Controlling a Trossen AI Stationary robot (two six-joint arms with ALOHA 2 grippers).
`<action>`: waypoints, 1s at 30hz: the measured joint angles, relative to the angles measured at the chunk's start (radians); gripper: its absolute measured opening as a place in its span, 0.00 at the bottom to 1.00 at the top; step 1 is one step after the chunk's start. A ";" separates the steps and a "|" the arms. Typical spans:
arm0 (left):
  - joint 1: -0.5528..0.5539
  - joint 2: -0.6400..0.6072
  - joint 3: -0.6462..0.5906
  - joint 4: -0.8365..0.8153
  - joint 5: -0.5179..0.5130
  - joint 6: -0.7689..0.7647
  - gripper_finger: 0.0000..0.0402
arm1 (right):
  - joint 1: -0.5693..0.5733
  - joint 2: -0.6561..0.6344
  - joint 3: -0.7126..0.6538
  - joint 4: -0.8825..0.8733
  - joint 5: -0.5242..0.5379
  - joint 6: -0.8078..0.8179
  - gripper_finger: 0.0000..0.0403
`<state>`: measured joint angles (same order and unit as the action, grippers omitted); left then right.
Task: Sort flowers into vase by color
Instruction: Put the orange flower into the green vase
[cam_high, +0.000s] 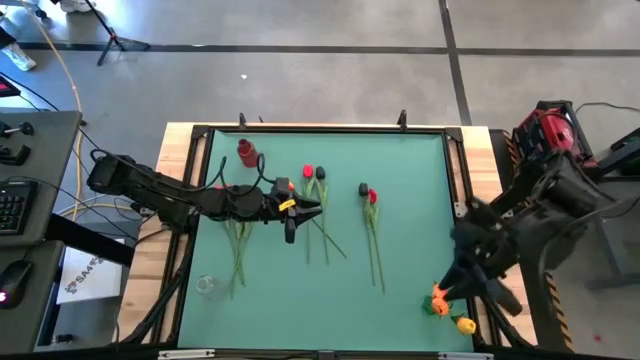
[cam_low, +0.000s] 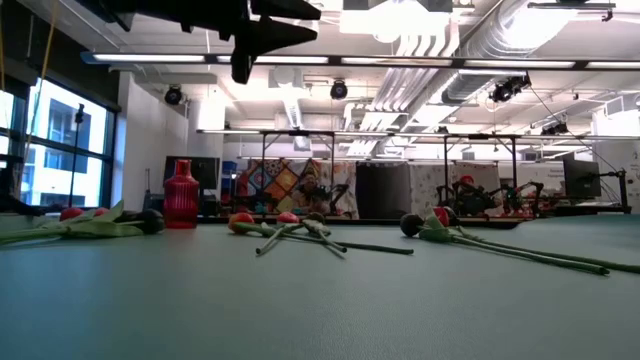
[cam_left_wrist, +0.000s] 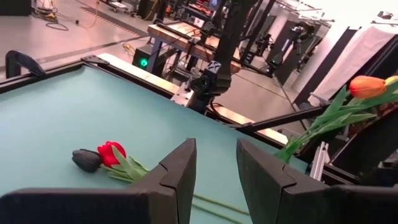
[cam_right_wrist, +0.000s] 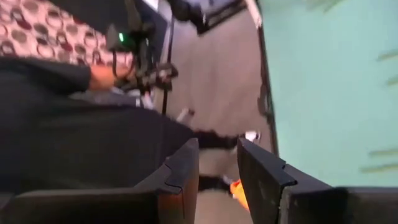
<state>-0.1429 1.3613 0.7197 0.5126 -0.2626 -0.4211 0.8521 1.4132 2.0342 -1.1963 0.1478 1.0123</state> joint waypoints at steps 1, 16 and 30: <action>0.000 0.000 0.000 -0.003 0.005 0.005 0.25 | -0.008 0.008 0.000 0.000 -0.018 0.000 0.24; 0.007 0.000 0.000 -0.049 0.021 0.054 0.25 | -0.026 0.132 -0.001 -0.136 -0.208 0.041 0.24; 0.058 0.000 0.000 -0.053 0.079 0.058 0.25 | 0.040 0.087 -0.001 -0.008 -0.283 0.228 0.24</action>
<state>-0.0845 1.3613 0.7197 0.4599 -0.1841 -0.3632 0.8926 1.4998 2.0331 -1.2040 -0.1354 1.2402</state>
